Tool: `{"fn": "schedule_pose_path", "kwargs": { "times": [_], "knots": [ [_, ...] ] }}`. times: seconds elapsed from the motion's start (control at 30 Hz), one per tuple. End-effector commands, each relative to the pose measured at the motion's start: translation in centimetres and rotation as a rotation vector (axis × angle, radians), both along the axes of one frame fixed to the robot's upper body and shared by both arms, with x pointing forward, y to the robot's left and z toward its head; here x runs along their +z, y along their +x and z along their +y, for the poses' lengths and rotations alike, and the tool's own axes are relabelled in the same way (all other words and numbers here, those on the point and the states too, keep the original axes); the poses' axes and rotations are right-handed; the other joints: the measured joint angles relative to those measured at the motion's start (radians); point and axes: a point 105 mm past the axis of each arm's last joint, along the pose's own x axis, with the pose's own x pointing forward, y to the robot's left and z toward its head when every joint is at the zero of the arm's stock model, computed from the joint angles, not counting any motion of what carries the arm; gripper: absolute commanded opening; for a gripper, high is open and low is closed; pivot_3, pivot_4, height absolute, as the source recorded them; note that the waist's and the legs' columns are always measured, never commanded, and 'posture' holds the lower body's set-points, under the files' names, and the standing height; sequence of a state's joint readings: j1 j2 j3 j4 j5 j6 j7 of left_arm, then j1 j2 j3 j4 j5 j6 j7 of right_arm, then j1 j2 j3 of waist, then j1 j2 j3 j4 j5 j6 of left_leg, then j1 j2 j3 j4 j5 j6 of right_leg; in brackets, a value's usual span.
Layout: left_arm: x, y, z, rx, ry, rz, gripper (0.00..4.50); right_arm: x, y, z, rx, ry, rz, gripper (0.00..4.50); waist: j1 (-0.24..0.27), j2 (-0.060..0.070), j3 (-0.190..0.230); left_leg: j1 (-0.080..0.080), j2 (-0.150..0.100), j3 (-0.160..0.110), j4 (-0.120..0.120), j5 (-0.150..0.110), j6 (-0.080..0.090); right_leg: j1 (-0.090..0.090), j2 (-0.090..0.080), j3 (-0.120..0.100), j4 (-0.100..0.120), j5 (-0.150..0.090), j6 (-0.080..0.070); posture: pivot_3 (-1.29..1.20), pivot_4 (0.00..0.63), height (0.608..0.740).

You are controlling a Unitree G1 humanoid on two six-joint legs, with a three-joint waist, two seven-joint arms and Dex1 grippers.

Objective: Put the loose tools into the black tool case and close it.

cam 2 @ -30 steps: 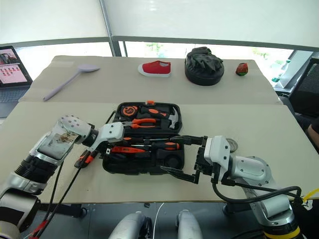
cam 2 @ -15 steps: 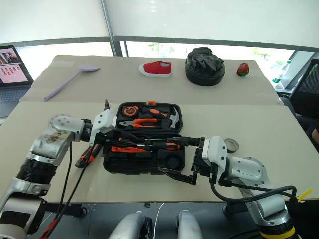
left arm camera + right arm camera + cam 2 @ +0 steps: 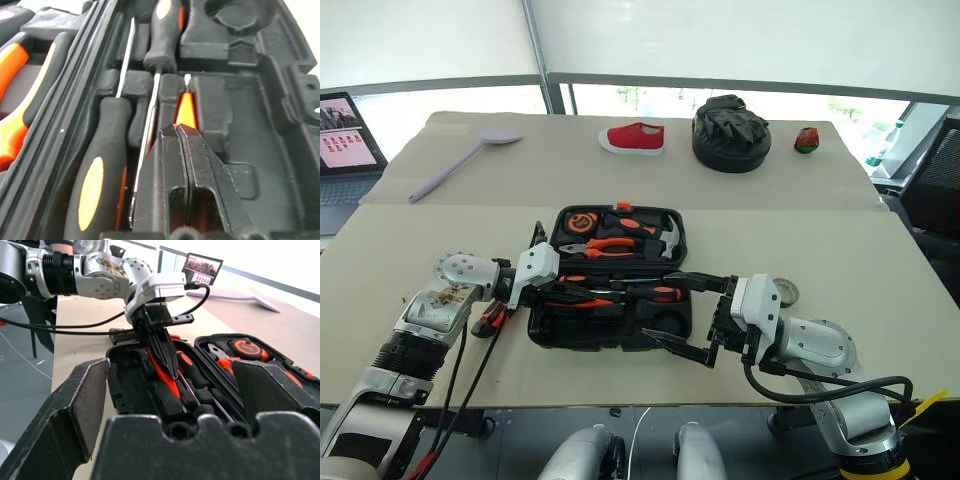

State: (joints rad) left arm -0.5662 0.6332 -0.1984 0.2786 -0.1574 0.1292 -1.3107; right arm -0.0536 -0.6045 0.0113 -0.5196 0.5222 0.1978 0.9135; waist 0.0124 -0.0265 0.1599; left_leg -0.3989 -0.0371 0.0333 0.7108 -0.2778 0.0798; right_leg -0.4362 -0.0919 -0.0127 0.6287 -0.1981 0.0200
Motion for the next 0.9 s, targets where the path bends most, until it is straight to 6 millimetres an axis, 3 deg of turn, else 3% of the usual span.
{"fn": "schedule_pose_path", "kwargs": {
  "times": [0.03, 0.13, 0.33, 0.47, 0.57, 0.67, 0.77, 0.9],
  "knots": [
    [-1.9, -0.4, 0.4, 0.006, 0.04, 0.031, 0.05, 1.2, -0.4, -0.3, -0.01, 0.01, -0.067, 4.5, 0.0, 0.0, 0.0, 0.0, 0.0, 0.0, 0.0, 0.0, 0.0, 0.0, 0.0, 0.0, 0.0, 0.0, 0.0, 0.0, 0.15, 0.74],
    [-2.2, -0.8, 0.7, -0.017, 0.05, 0.003, 0.05, 0.9, -0.4, -1.0, -0.038, -0.003, -0.065, 4.5, 0.0, 0.001, 0.0, 0.001, 0.0, 0.0, 0.0, 0.0, 0.0, 0.001, 0.0, 0.0, 0.0, 0.0, 0.0, 0.0, 0.15, 0.74],
    [-0.1, -1.1, 1.2, 0.011, -0.095, -0.076, 0.05, 0.3, -0.3, -4.9, -0.21, -0.021, -0.074, 4.5, 0.001, 0.001, -0.001, 0.001, 0.0, 0.0, 0.0, 0.0, 0.0, 0.001, -0.002, 0.0, 0.0, 0.0, 0.0, 0.0, 0.15, 0.74],
    [2.3, -1.5, 3.1, 0.052, -0.232, -0.146, 0.05, -0.8, -1.1, -9.8, -0.43, -0.021, -0.071, 4.5, 0.001, 0.001, -0.001, 0.001, 0.001, 0.0, 0.0, 0.0, 0.0, 0.001, -0.004, 0.0, -0.001, 0.0, 0.0, 0.0, 0.15, 0.74],
    [4.0, -2.6, 5.1, 0.091, -0.346, -0.083, 0.05, -2.7, -2.8, -13.0, -0.548, -0.049, -0.008, 4.5, 0.0, 0.001, -0.001, 0.0, 0.001, 0.0, -0.001, -0.001, -0.001, 0.0, -0.005, 0.001, -0.001, 0.0, 0.0, 0.0, 0.15, 0.74],
    [5.5, -3.3, 6.8, 0.159, -0.401, -0.066, 0.77, -5.1, -4.5, -16.2, -0.684, -0.081, 0.06, 4.5, 0.0, 0.002, -0.001, 0.0, 0.002, 0.0, -0.001, -0.001, -0.001, 0.0, -0.006, 0.001, -0.001, 0.0, 0.0, 0.0, 0.15, 0.74],
    [5.7, -4.3, 7.9, 0.197, -0.404, -0.029, 1.92, -7.1, -5.6, -18.7, -0.812, -0.113, 0.1, 4.5, 0.0, 0.003, 0.0, 0.003, 0.002, 0.0, -0.002, -0.001, -0.001, 0.003, -0.007, 0.001, -0.003, 0.0, 0.0, 0.0, 0.15, 0.74],
    [5.5, -5.6, 7.8, 0.171, -0.386, -0.032, 3.29, -7.3, -4.8, -19.6, -0.847, -0.16, 0.097, 4.5, -0.001, 0.006, 0.001, 0.013, 0.002, 0.0, -0.007, -0.003, -0.004, 0.012, -0.009, 0.003, -0.007, -0.001, 0.0, 0.0, 0.15, 0.74]
  ]
}}
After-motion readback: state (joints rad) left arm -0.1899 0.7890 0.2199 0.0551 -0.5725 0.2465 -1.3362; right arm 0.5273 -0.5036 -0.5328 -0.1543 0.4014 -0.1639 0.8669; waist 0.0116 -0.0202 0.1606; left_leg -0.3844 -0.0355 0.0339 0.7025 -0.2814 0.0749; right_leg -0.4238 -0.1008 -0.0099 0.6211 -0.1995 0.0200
